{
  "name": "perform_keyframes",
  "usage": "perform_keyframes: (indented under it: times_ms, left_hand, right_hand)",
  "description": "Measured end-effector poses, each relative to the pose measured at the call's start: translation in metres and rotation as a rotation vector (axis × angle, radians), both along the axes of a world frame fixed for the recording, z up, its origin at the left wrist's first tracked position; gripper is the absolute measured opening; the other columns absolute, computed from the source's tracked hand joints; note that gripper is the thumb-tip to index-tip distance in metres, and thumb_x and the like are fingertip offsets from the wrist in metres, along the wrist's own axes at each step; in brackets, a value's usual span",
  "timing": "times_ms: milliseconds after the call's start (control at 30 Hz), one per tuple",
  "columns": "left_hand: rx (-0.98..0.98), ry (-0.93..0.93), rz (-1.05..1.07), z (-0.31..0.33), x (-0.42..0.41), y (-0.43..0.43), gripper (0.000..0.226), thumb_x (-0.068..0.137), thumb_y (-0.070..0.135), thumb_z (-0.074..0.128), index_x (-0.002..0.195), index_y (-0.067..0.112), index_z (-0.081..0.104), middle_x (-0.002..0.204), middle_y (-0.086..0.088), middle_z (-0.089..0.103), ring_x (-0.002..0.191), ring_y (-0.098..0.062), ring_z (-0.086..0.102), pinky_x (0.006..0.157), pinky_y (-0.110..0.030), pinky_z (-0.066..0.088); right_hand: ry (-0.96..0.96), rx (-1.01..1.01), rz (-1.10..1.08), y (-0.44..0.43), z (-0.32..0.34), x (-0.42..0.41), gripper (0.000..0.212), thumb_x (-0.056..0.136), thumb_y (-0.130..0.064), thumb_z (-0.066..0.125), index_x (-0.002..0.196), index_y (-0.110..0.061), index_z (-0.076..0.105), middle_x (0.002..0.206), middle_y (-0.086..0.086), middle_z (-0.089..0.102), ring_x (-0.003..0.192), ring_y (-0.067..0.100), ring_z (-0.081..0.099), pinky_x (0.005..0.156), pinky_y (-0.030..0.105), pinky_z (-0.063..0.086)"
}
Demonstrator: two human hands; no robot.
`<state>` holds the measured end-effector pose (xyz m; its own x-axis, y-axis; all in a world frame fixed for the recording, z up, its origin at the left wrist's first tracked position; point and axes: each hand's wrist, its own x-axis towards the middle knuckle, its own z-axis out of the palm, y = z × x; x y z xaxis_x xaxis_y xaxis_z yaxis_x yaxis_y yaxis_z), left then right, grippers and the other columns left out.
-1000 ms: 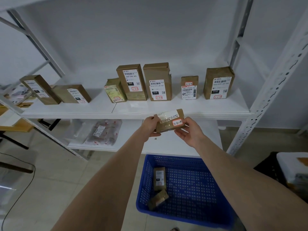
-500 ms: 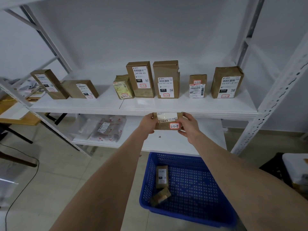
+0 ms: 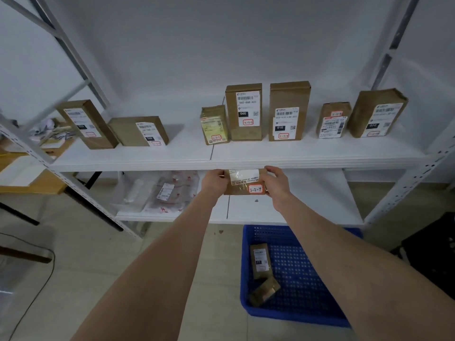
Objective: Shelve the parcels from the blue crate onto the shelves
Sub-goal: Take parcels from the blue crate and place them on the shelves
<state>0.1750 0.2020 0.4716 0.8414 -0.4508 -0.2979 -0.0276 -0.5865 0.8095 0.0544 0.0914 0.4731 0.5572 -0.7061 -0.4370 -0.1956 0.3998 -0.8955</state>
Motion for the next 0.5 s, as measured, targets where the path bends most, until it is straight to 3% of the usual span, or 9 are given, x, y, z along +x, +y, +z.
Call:
perform_keyframes:
  times_ms: [133,267,500]
  left_hand:
    - [0.011,0.010,-0.030,0.002,0.035,0.038,0.034,0.082,-0.006,0.042,0.068,0.018,0.060,0.088,-0.011,0.064,0.086,-0.030,0.059,0.084,-0.046,0.053]
    - [0.029,-0.023,-0.018,0.007,0.069,0.062,0.030,0.086,0.000,0.046,0.099,0.009,0.071,0.098,-0.014,0.068,0.094,-0.032,0.063,0.087,-0.044,0.055]
    - [0.009,-0.013,0.004,0.004,0.149,0.074,0.031,0.086,0.004,0.049,0.108,0.008,0.070,0.104,-0.018,0.069,0.102,-0.036,0.064,0.089,-0.045,0.054]
  right_hand:
    - [0.009,-0.011,-0.023,0.040,-0.006,0.035,0.036,0.093,-0.011,0.058,0.127,-0.020,0.050,0.105,0.009,0.065,0.071,0.013,0.065,0.058,0.020,0.048]
    - [0.015,-0.020,-0.042,0.063,-0.007,0.074,0.034,0.092,-0.011,0.059,0.123,-0.022,0.052,0.110,0.011,0.066,0.068,0.011,0.064,0.053,0.017,0.043]
    - [-0.016,-0.025,-0.044,0.073,-0.016,0.158,0.038,0.088,-0.009,0.063,0.124,-0.019,0.054,0.107,0.011,0.065,0.069,0.016,0.066,0.060,0.024,0.051]
